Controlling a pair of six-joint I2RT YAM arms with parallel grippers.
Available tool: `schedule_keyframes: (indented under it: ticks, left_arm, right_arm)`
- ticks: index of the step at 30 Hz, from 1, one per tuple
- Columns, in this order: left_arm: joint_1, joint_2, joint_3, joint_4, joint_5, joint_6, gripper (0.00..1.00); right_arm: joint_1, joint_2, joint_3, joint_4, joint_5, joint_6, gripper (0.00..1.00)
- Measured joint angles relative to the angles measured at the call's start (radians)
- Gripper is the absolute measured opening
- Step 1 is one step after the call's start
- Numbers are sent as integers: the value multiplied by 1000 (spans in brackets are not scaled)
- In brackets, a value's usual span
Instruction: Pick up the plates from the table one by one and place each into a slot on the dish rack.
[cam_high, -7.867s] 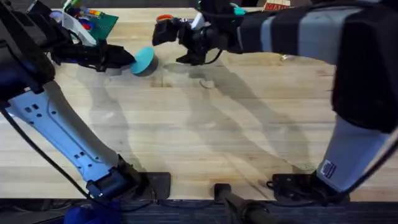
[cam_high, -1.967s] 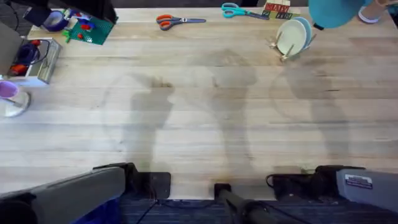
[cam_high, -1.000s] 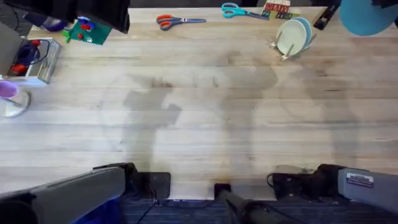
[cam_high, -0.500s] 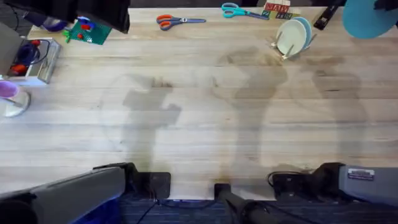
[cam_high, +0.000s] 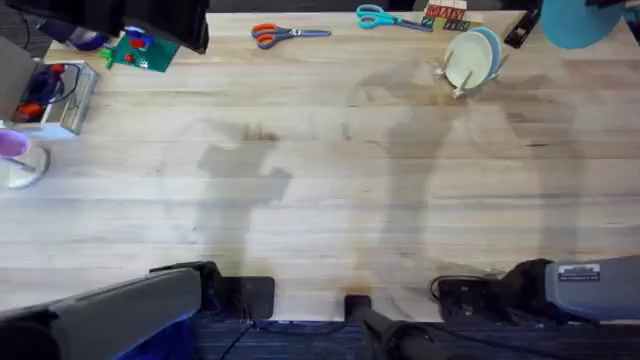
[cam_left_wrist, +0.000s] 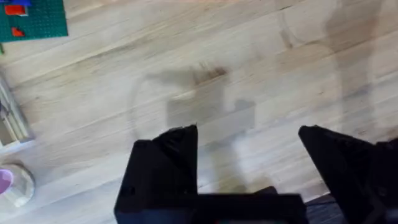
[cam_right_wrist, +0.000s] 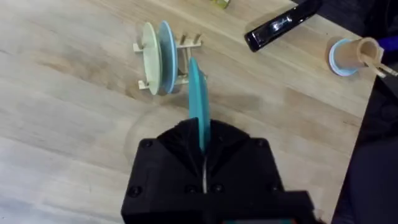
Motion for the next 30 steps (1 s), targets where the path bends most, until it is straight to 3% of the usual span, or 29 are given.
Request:
schedule_keyframes:
  ticks: [30]
  left_arm:
    - [0,0,0,0,0,0,993]
  right_arm:
    - [0,119,0,148,-79,0,31]
